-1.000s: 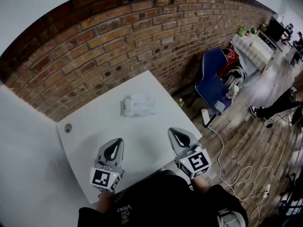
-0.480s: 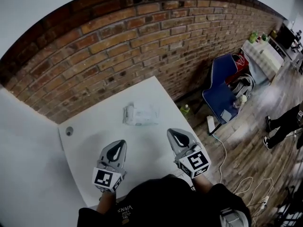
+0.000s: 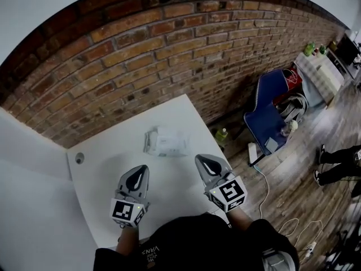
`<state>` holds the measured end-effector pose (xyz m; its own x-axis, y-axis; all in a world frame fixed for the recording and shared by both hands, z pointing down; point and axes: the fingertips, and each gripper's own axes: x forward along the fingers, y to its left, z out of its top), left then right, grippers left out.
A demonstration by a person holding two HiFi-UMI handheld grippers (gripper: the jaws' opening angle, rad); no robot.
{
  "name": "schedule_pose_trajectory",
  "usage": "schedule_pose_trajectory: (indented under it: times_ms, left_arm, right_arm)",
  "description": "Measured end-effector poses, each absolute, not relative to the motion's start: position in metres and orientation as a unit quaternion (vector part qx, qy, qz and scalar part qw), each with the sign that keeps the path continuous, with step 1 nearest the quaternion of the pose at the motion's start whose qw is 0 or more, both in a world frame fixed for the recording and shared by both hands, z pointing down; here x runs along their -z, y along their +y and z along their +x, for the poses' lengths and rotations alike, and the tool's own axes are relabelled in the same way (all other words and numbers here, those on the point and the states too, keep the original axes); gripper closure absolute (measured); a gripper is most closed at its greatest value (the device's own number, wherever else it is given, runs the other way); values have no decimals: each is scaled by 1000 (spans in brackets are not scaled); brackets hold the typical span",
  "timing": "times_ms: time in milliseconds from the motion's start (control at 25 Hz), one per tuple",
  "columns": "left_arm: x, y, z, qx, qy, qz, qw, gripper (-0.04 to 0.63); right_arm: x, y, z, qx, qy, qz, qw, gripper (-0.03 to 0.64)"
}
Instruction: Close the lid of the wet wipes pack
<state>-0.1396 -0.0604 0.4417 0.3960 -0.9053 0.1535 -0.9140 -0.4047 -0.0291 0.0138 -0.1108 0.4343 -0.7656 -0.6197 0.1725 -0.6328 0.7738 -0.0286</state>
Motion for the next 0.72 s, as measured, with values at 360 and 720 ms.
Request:
schedule_pose_trajectory:
  times_ms: [360, 720]
  left_arm:
    - [-461, -96, -144, -87, -561, 823, 23, 595]
    - [-485, -131, -145, -115, -549, 827, 35, 595]
  right_arm:
    - [-459, -127, 11, -57, -943, 315, 86, 618]
    - [-481, -142, 11, -74, -941, 317, 97, 618]
